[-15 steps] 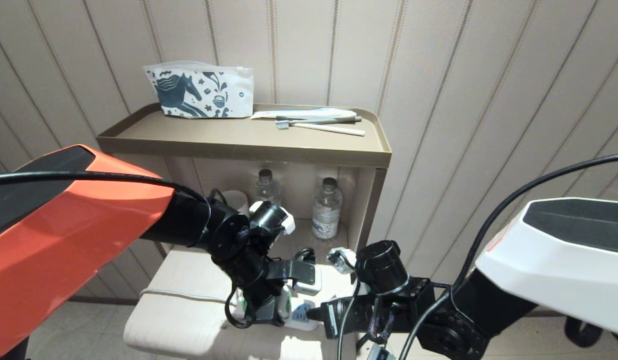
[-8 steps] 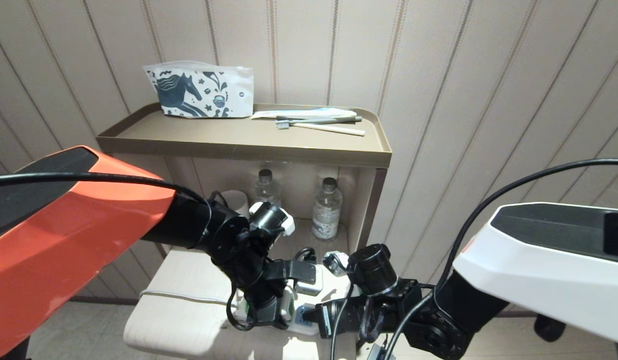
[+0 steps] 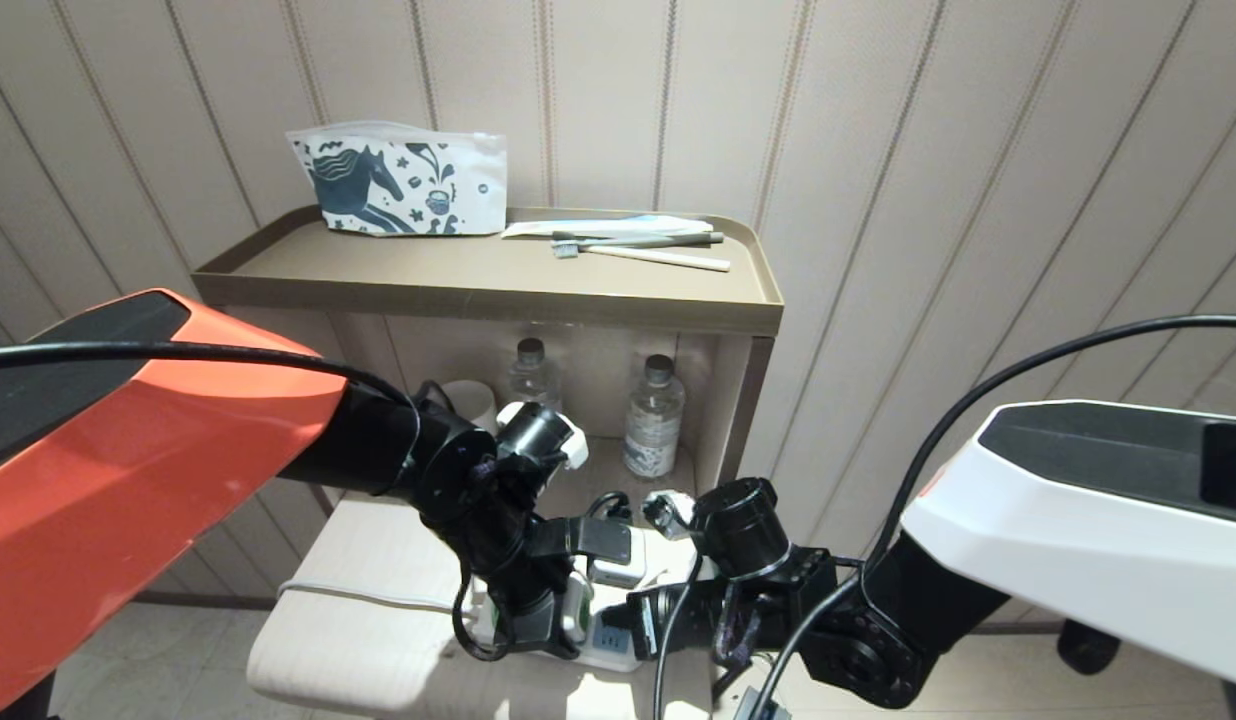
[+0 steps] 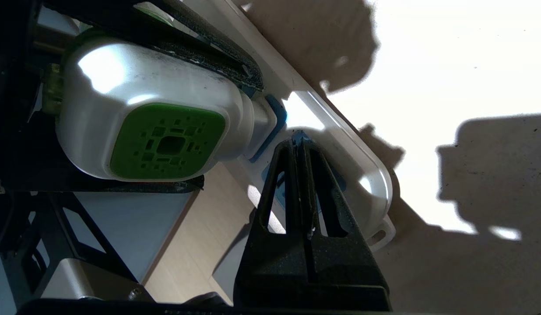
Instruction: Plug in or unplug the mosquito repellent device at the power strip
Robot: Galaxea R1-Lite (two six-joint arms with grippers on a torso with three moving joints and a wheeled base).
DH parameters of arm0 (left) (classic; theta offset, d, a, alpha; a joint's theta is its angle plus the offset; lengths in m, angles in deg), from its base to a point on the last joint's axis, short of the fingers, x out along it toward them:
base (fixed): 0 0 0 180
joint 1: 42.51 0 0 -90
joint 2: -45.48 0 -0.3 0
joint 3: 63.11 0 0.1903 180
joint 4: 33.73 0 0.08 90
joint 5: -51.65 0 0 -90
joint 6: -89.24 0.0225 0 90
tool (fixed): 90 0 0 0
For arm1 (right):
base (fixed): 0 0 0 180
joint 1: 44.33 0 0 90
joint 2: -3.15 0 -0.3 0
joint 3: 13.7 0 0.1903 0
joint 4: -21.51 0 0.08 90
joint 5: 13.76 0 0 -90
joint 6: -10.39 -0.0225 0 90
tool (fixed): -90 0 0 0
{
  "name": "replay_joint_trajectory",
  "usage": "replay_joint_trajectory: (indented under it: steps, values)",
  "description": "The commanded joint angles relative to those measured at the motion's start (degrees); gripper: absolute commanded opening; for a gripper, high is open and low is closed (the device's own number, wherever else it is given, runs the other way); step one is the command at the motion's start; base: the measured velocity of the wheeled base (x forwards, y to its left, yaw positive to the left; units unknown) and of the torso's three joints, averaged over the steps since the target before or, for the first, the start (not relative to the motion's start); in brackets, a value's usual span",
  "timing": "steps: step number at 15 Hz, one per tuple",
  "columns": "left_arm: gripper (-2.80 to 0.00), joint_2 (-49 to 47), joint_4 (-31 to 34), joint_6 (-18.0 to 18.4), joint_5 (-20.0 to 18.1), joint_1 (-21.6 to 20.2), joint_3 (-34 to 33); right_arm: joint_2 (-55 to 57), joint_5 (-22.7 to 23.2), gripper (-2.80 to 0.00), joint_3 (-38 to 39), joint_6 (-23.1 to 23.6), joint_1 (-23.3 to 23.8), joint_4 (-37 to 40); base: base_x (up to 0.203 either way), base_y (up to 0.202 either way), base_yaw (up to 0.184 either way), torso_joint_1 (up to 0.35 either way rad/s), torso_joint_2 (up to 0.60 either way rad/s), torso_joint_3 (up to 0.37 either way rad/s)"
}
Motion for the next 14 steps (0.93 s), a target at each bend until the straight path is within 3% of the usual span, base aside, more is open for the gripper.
replay_joint_trajectory:
  steps: [1,10,14]
  values:
    - [-2.8,0.2,0.0,0.2,-0.2,0.0,0.2,-0.4,0.1,-2.8,-0.6,0.1,0.2,-0.1,0.0,0.0,0.0,0.0,0.0,0.0]
    - [-2.8,-0.3,-1.6,-0.8,-1.3,-0.5,1.0,0.2,-0.2,-2.8,3.0,1.7,1.5,0.2,0.0,0.0,0.0,0.0,0.0,0.0]
    - [-2.8,-2.9,-8.8,-2.5,-1.4,-0.8,-1.1,2.2,-6.7,-2.8,3.8,7.7,0.1,0.1,0.0,0.0,0.0,0.0,0.0,0.0]
